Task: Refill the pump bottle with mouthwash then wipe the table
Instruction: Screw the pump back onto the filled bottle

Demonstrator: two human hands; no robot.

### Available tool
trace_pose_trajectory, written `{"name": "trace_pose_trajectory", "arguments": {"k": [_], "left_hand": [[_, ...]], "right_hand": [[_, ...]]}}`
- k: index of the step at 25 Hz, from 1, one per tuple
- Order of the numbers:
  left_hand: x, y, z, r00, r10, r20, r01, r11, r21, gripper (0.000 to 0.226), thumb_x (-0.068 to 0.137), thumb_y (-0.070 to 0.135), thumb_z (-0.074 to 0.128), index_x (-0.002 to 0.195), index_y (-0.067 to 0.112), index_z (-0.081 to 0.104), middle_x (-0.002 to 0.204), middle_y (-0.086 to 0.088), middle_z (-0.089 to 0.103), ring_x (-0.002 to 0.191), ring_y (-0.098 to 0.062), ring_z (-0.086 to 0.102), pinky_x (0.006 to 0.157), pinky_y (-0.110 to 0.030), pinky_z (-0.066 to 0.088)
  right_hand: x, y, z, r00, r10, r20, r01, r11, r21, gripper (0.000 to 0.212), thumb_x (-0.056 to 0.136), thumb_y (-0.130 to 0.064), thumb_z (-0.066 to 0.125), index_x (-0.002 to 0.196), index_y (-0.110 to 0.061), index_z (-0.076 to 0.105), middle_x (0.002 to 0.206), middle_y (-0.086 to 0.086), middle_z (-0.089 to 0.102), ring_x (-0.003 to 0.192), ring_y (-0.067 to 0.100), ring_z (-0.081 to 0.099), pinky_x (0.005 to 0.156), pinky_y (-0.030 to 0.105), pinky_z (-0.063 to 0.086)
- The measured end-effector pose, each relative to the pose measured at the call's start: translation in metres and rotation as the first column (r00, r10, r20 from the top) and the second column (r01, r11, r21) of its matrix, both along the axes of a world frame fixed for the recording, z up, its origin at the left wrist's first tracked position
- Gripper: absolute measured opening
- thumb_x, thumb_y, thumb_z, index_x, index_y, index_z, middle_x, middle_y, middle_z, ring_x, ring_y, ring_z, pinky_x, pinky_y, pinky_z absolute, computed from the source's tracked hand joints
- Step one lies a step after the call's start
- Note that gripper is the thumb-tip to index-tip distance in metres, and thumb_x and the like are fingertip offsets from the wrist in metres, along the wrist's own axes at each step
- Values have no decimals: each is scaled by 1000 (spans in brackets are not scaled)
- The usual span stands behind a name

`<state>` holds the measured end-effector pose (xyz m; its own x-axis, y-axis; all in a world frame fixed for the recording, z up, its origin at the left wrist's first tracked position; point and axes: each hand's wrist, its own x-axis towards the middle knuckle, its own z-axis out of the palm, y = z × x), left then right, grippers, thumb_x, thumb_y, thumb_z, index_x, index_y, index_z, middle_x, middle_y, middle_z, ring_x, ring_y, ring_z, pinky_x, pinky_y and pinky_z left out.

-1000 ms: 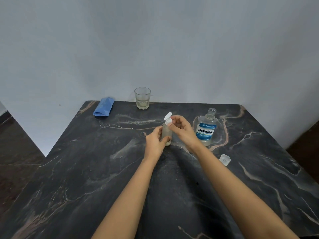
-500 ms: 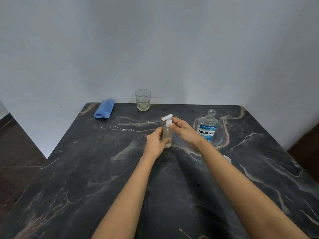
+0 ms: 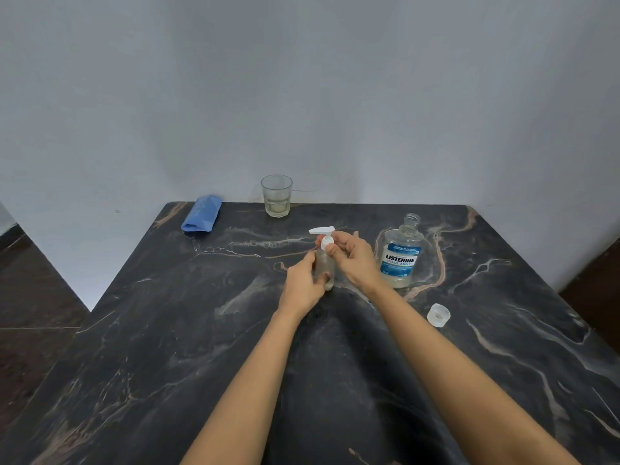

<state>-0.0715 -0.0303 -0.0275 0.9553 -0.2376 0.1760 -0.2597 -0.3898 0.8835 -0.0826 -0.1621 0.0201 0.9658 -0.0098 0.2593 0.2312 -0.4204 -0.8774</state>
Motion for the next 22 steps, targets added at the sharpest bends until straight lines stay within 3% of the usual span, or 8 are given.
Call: {"name": "trace_pose_trajectory", "arguments": {"k": [2, 3, 5, 8, 11, 17, 19, 22], "left_hand": [[-2, -3, 0, 999, 38, -10, -38, 999, 4, 39, 84, 18, 62, 122, 22, 55, 96, 5, 66, 85, -12, 61, 70, -26, 46], [-1, -3, 0, 999, 37, -12, -37, 999, 16, 38, 83, 18, 63, 120, 21, 56, 97, 5, 65, 86, -13, 61, 68, -24, 45], [6, 0, 4, 999, -38, -24, 40, 998, 53, 37, 85, 19, 66, 120, 19, 54, 106, 2, 62, 94, -12, 59, 71, -19, 42], [20, 8, 13, 974, -214, -80, 224, 964, 145, 47, 90, 24, 64, 132, 19, 46, 119, 0, 51, 109, -16, 52, 86, -23, 40], [23, 10, 11, 962, -256, -100, 269, 950, 160, 58, 91, 27, 64, 143, 20, 38, 121, 6, 47, 116, -17, 50, 82, -12, 36], [16, 6, 1, 976, -199, -88, 207, 973, 98, 81, 91, 27, 64, 154, 30, 13, 122, 14, 47, 113, -2, 43, 88, -10, 32], [14, 3, -1, 983, -170, -62, 174, 983, 56, 80, 89, 22, 67, 153, 26, 20, 125, 8, 55, 107, -1, 51, 77, 1, 34], [9, -2, -3, 990, -136, -29, 136, 991, -7, 76, 84, 13, 69, 149, 23, 32, 112, 3, 64, 98, -6, 61, 72, -2, 41]], "right_hand": [[-3, 10, -3, 989, -144, 24, 145, 989, -38, 23, 98, -29, 51, 111, -19, 67, 109, -6, 72, 109, 8, 63, 120, 49, 15], [-5, 11, -2, 989, -147, 1, 147, 989, -24, 23, 98, -29, 50, 112, -19, 66, 111, -5, 71, 110, 9, 62, 117, 49, 24], [-5, 3, 6, 993, 39, -109, -31, 996, 79, 24, 99, -27, 48, 115, -17, 63, 118, -2, 66, 112, 9, 59, 103, 37, 45], [-1, -14, 19, 920, 340, -194, -308, 935, 177, 30, 102, -18, 42, 130, -13, 52, 130, 0, 60, 116, 2, 56, 92, 15, 46], [3, -21, 25, 902, 383, -201, -373, 924, 86, 32, 101, -13, 43, 131, -6, 51, 127, 3, 63, 120, 9, 56, 101, 19, 43], [-3, -4, 7, 990, 108, -86, -104, 993, 48, 22, 98, -17, 50, 117, -19, 62, 108, -2, 69, 106, 11, 62, 92, 24, 48], [-5, 5, 3, 999, -10, -51, 10, 1000, 0, 22, 98, -19, 49, 114, -22, 63, 103, -5, 68, 100, 13, 62, 85, 26, 49], [-7, 15, -1, 989, -148, 12, 148, 989, -16, 21, 97, -15, 47, 109, -15, 65, 92, 4, 70, 89, 20, 63, 79, 32, 49]]}}
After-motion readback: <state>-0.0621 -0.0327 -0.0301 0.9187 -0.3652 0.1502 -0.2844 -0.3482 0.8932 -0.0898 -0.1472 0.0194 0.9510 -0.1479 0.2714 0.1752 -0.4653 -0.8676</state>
